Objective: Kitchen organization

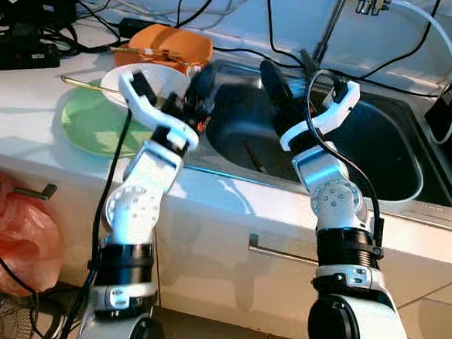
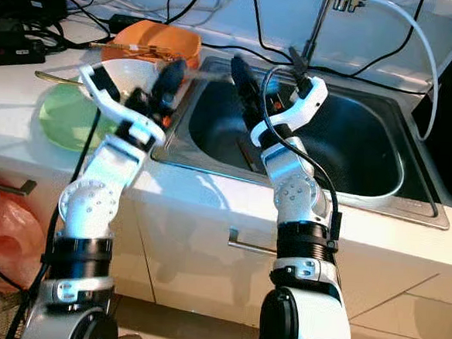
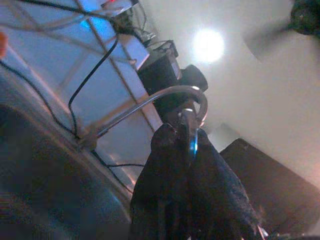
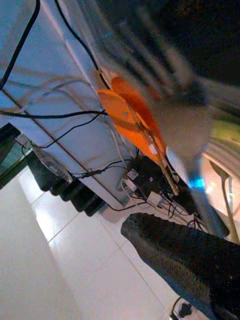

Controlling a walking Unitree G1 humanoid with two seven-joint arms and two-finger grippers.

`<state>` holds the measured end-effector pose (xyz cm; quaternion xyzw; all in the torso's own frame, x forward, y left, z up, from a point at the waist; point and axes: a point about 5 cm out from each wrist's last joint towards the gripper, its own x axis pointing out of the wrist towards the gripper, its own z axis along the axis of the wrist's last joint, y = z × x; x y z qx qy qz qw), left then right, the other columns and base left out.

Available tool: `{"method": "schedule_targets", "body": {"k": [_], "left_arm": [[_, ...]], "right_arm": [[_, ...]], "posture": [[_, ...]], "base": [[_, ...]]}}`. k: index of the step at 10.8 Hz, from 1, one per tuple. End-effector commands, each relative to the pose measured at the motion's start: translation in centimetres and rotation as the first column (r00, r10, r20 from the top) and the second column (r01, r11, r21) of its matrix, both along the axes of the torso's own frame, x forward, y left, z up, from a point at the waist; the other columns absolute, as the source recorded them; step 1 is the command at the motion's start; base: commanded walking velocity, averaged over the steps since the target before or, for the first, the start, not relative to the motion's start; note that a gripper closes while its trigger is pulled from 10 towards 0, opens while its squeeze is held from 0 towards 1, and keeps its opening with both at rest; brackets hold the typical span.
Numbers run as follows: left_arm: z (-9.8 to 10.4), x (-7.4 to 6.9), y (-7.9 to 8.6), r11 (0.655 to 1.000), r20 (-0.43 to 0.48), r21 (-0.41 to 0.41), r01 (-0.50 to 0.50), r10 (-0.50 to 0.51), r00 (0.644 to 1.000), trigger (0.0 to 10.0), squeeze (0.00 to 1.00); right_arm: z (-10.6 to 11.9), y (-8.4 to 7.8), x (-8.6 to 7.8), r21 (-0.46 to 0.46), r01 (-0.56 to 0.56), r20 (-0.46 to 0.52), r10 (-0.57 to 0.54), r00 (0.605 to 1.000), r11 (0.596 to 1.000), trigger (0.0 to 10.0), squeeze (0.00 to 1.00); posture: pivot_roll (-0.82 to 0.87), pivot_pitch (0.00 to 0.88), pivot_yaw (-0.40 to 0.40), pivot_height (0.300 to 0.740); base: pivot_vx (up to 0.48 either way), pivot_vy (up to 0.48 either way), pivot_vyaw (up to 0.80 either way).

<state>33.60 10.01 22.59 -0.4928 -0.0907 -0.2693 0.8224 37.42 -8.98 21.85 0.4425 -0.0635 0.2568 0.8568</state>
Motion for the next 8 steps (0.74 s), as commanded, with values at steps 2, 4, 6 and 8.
{"method": "schedule_targets", "body": {"k": [2,4,6,8], "left_arm": [[0.2,-0.5,-1.1,0.999,0.005,-0.032,0.041,-0.04,0.999,0.0,0.0],[0.2,-0.4,-0.5,1.0,0.002,-0.019,0.018,-0.018,1.0,0.0,0.0],[0.3,-0.1,-0.2,1.0,-0.002,-0.02,-0.018,0.018,1.0,0.0,0.0],[0.3,0.0,-0.3,1.0,-0.002,-0.02,-0.019,0.019,1.0,0.0,0.0]], "right_arm": [[0.8,-0.3,0.4,0.033,0.013,0.028,-0.014,1.0,0.999,0.0,0.0],[1.6,-0.4,0.4,0.07,0.024,0.05,-0.027,0.998,0.997,0.0,0.0],[2.6,-0.5,0.5,0.087,0.018,0.069,-0.024,0.997,0.996,0.0,0.0],[3.3,-0.7,0.6,0.105,0.02,0.077,-0.029,0.997,0.994,0.0,0.0]], "posture": [[0.12,0.019,-0.05,0.74],[0.13,0.017,-0.058,0.74],[0.13,0.016,-0.066,0.74],[0.12,0.018,-0.068,0.74]], "base": [[0.0,0.0,0.0],[0.0,0.0,0.0],[0.0,0.0,0.0],[0.0,0.0,0.0]]}}
